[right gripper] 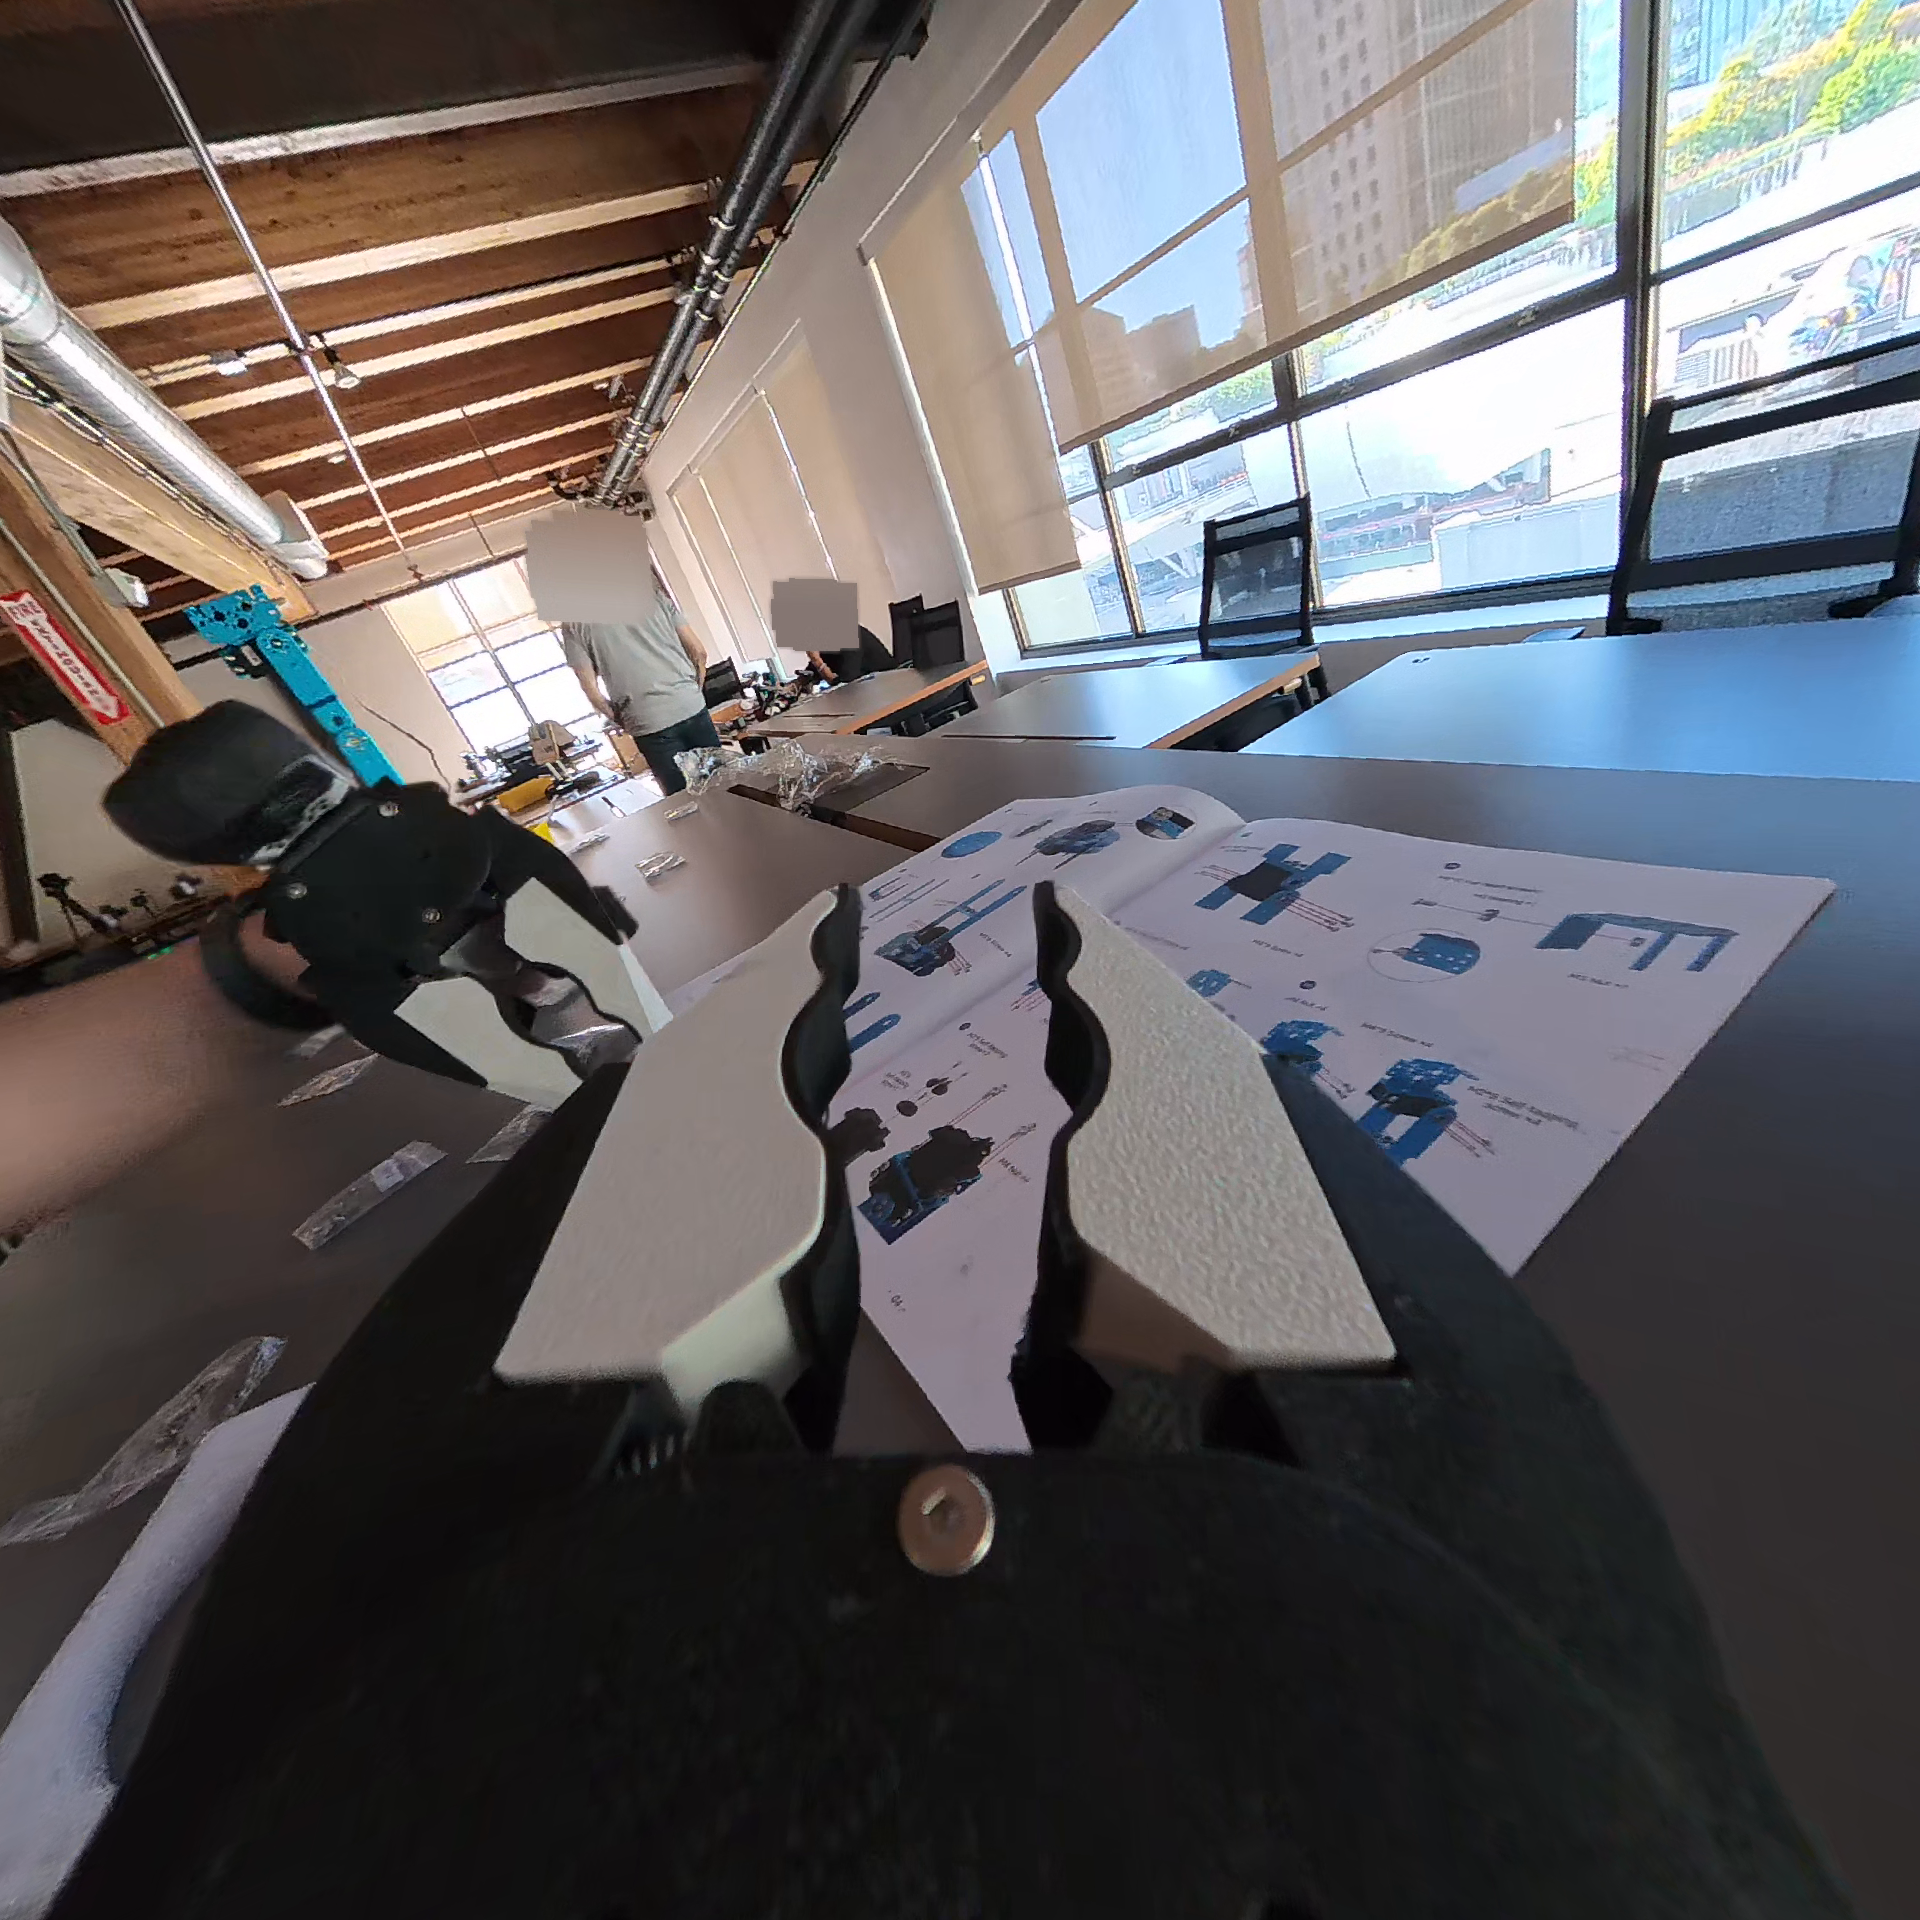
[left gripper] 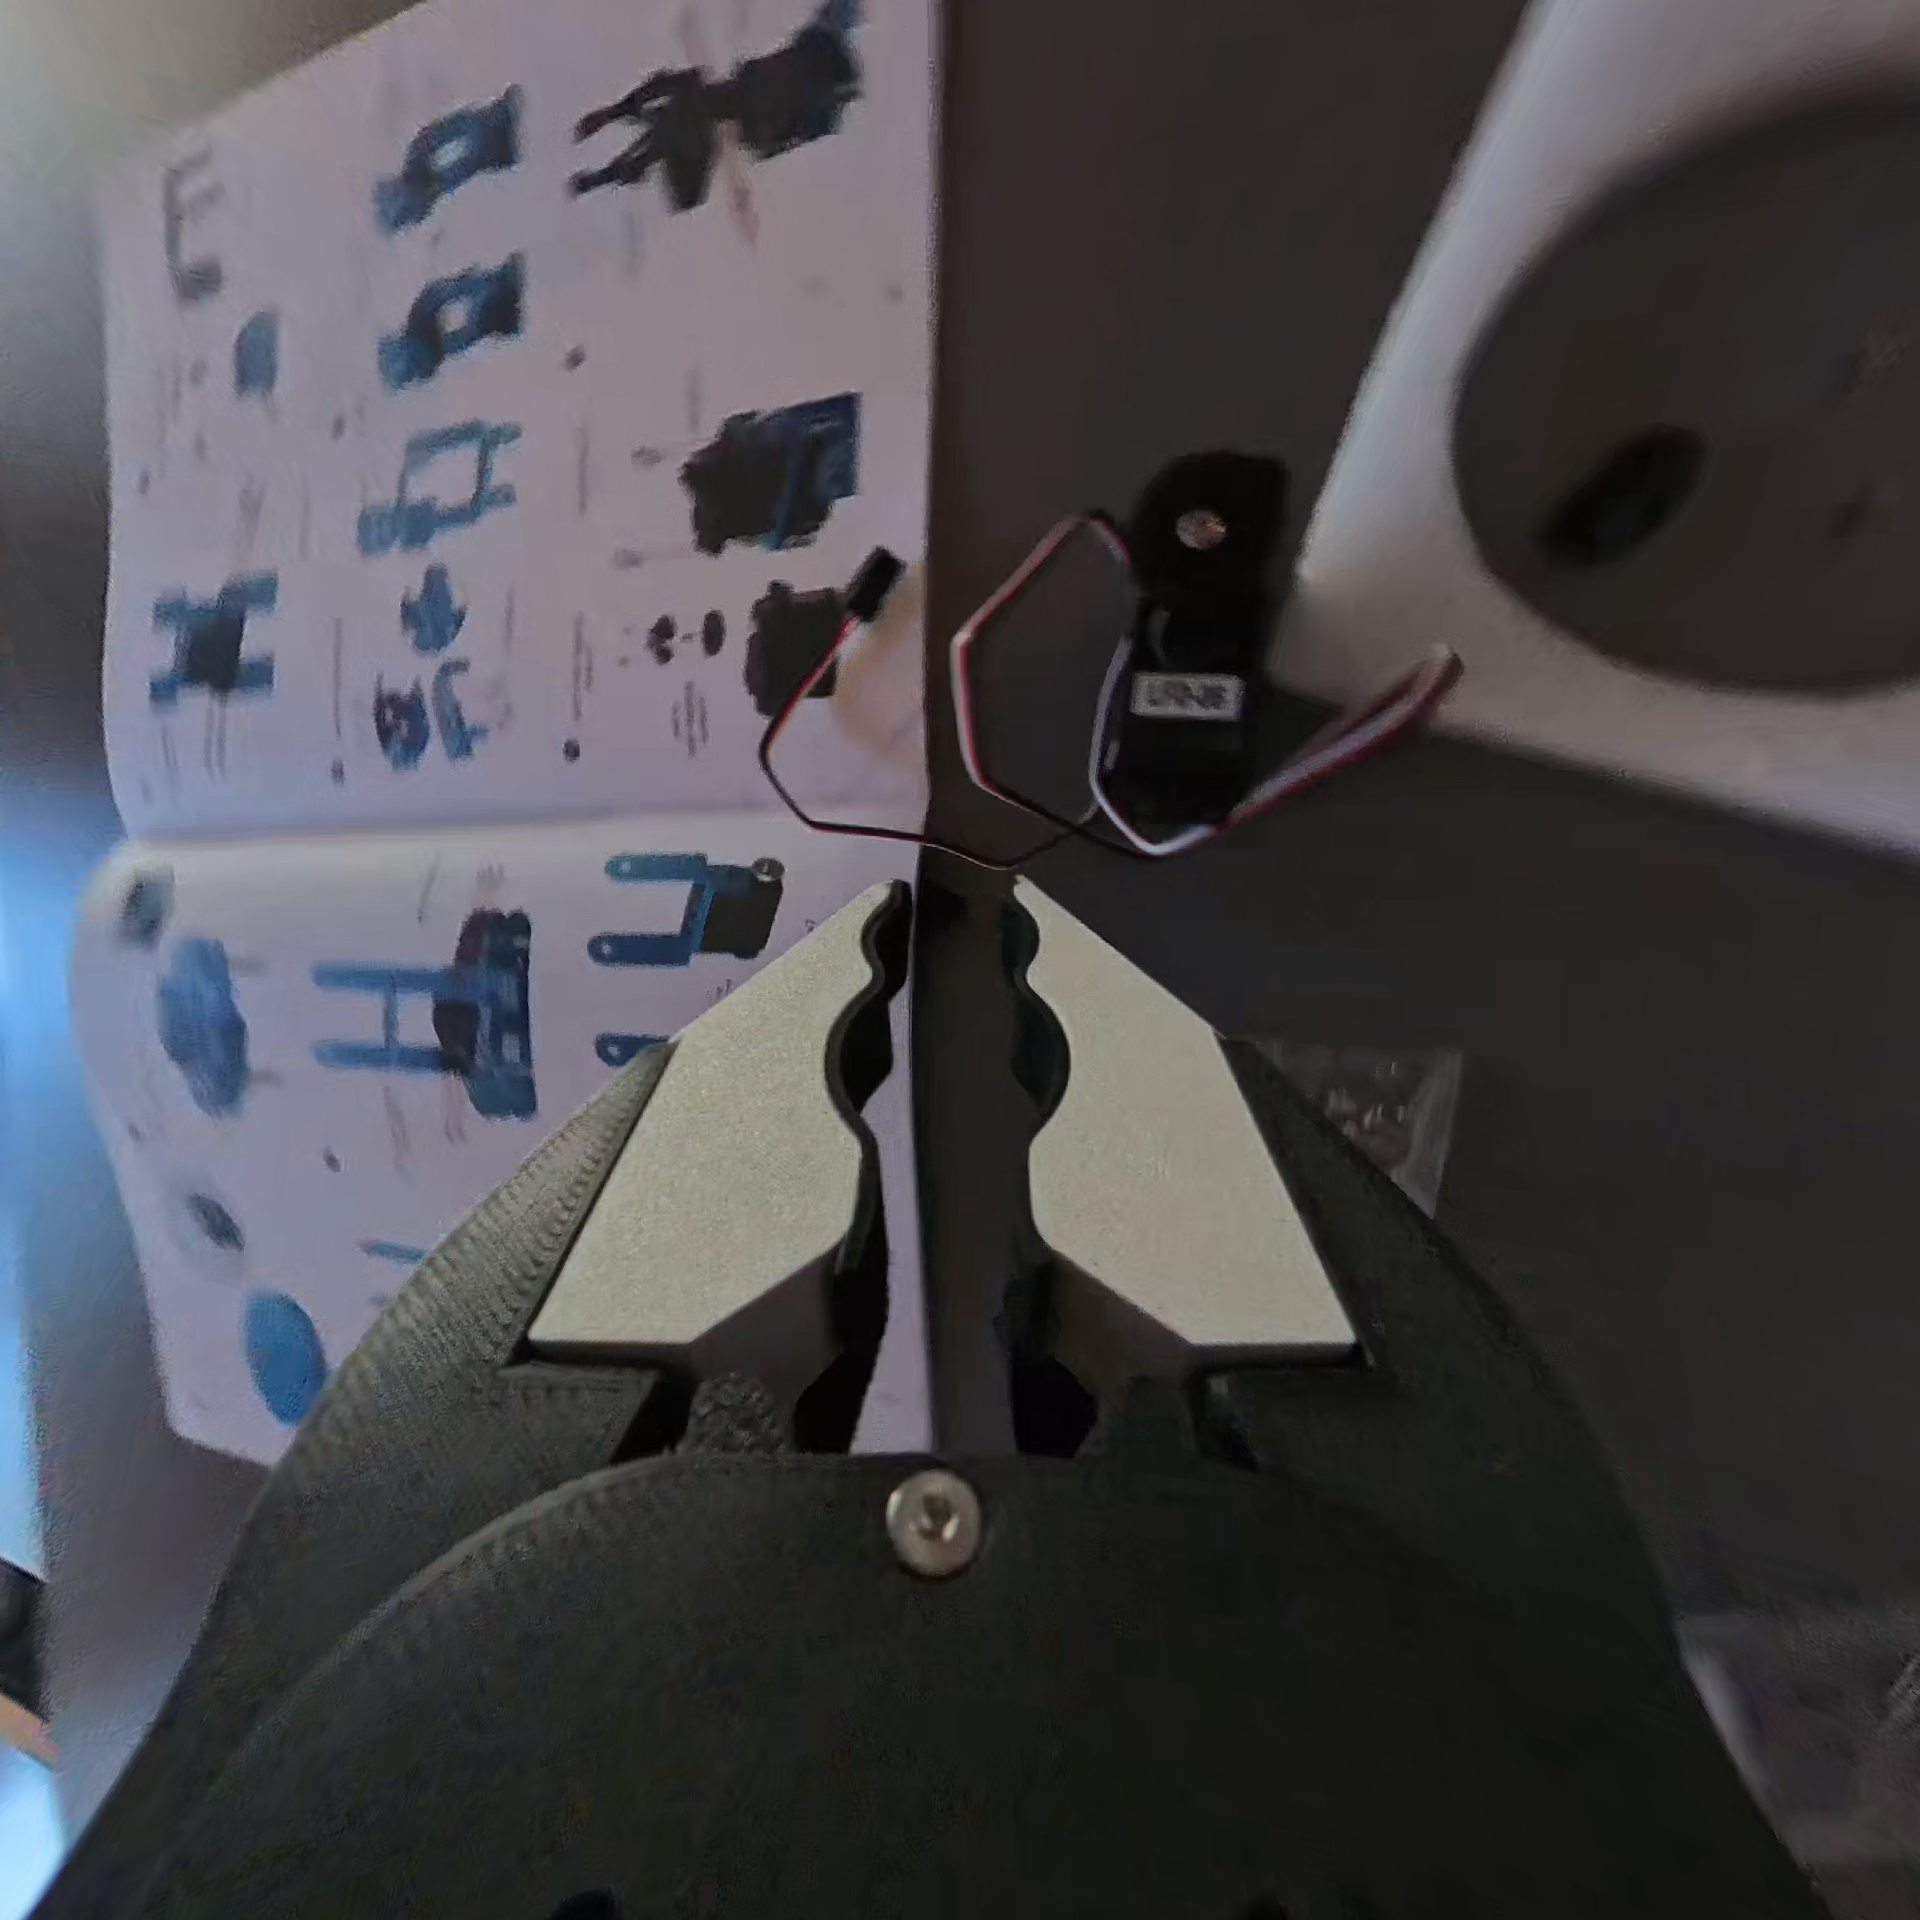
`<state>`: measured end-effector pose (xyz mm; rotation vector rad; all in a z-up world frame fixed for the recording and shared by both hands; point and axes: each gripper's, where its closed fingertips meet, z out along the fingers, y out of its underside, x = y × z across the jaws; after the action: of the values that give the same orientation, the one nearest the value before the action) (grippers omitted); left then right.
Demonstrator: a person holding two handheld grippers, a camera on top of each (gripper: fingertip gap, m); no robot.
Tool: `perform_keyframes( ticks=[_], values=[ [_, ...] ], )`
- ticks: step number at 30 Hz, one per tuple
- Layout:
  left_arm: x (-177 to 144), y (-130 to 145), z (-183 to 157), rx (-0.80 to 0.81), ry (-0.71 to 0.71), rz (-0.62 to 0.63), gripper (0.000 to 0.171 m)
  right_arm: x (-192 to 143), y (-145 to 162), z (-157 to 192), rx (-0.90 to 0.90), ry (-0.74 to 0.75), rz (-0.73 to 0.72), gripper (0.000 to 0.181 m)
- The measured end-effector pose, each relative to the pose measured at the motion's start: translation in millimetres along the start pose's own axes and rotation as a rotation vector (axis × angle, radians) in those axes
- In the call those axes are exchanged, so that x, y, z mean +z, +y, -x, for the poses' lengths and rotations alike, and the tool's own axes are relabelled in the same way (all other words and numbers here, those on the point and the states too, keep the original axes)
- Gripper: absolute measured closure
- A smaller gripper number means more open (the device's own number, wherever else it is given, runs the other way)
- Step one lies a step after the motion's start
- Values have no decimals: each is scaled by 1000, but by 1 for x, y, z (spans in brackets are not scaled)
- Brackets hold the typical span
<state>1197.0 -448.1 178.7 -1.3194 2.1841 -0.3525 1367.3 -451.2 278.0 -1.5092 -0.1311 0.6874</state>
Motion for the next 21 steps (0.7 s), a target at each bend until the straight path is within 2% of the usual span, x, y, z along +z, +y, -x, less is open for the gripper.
perform_keyframes(
  ticks=[2, 6, 11, 14, 21],
  values=[
    [-4, 1, 2, 167, 59, 17, 153, 2, 3, 1, 14, -12, 15, 149],
    [-8, 0, 4, 294, 217, 62, 153, 6, 14, 2, 30, -32, 65, 148],
    [0, 13, -2, 363, 325, 133, 150, 7, 15, 6, 21, -47, 74, 148],
    [5, 18, -4, 399, 329, 151, 153, 7, 15, 7, 22, -54, 74, 148],
    [6, 21, -9, 396, 338, 145, 170, 6, 13, 4, 34, -51, 66, 148]
  ],
)
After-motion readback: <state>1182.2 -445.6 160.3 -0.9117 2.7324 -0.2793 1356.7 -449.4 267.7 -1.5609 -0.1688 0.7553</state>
